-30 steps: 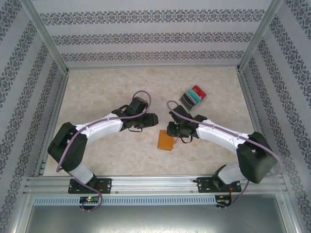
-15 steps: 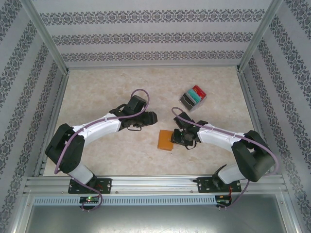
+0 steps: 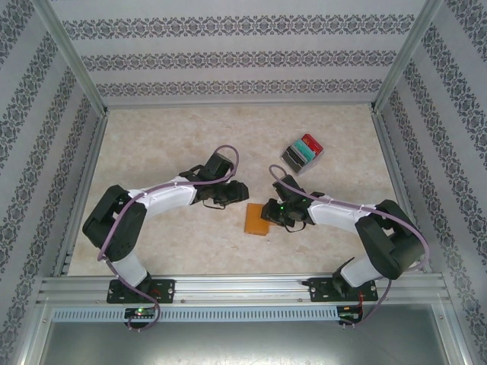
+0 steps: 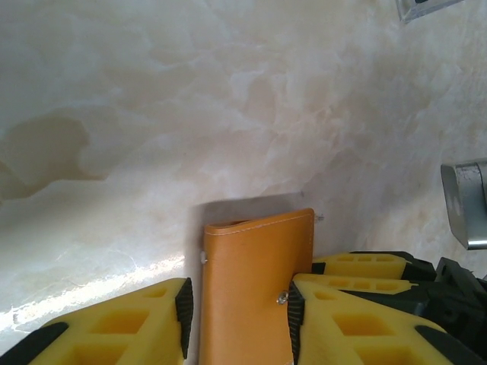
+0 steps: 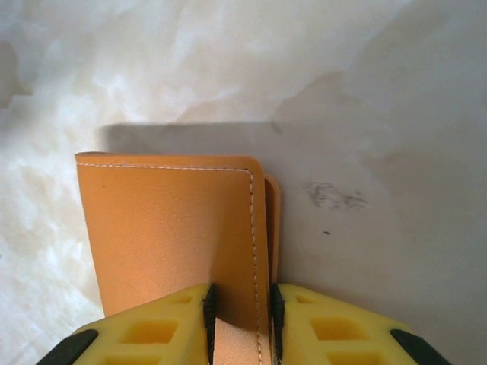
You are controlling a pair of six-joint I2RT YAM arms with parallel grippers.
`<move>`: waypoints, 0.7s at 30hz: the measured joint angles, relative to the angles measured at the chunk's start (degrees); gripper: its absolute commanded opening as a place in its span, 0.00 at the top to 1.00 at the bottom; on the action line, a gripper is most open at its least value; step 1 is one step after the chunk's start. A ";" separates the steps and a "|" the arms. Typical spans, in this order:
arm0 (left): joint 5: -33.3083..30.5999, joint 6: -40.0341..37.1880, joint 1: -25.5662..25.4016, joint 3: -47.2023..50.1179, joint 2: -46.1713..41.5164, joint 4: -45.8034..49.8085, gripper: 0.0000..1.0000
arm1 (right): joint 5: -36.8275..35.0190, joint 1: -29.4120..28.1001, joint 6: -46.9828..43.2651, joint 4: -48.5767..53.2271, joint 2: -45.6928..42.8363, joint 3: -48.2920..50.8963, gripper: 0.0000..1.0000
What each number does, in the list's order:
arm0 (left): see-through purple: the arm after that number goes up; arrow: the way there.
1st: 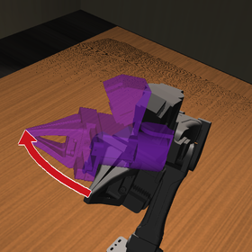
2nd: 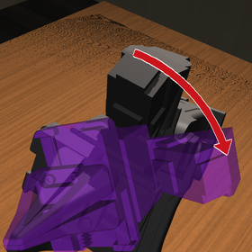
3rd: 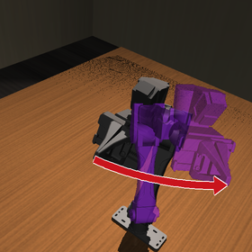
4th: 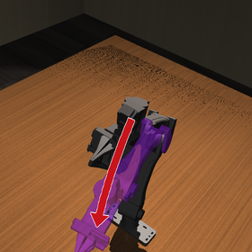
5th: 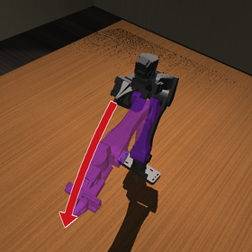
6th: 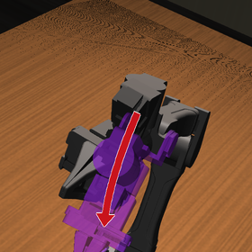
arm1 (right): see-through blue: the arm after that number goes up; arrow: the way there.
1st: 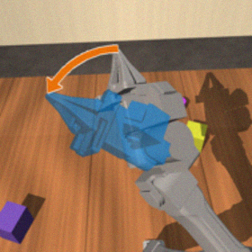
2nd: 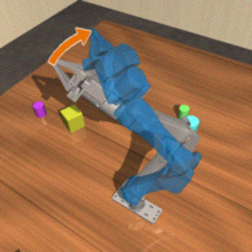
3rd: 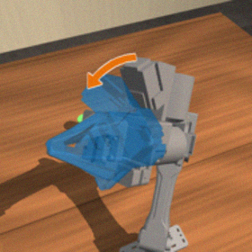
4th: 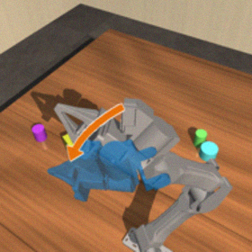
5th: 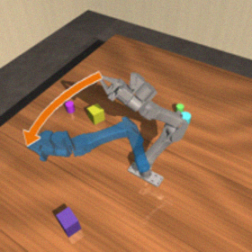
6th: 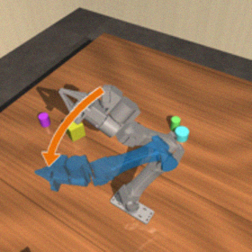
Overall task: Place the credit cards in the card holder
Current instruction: Rotate the card holder at the center of the table, then move the storage box to the center of the table.
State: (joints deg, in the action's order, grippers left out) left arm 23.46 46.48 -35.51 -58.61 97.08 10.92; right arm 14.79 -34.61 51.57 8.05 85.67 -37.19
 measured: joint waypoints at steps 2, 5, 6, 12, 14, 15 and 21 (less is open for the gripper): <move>0.02 0.04 0.00 0.11 -0.02 -0.11 0.61 | 0.42 0.00 0.07 -0.87 -0.17 0.24 0.75; -0.74 0.07 0.00 0.46 -0.13 -0.15 0.62 | 1.25 0.00 -0.11 -2.05 -0.90 0.24 0.75; -1.20 0.11 0.00 0.63 -0.26 -0.15 0.62 | 1.53 0.00 -0.33 -2.60 -0.98 0.20 0.76; -3.61 0.24 0.00 0.85 -1.42 -0.15 0.61 | 5.38 0.02 -0.94 -4.96 1.03 -1.68 0.73; -4.46 0.26 0.00 0.87 -1.92 -0.13 0.59 | 5.79 0.02 -0.90 -5.18 1.84 -2.62 0.71; -4.79 0.24 0.00 0.87 -2.16 -0.13 0.59 | 5.44 0.02 -0.87 -4.79 1.90 -2.99 0.67; -5.95 0.20 0.00 0.50 -2.56 0.22 0.54 | -0.59 4.17 -4.52 3.82 -3.17 -6.64 0.52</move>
State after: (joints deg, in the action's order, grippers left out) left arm 17.52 46.68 -35.51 -58.11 94.52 11.14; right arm 14.20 -30.44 47.05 11.88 82.50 -43.83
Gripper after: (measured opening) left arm 0.450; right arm 0.461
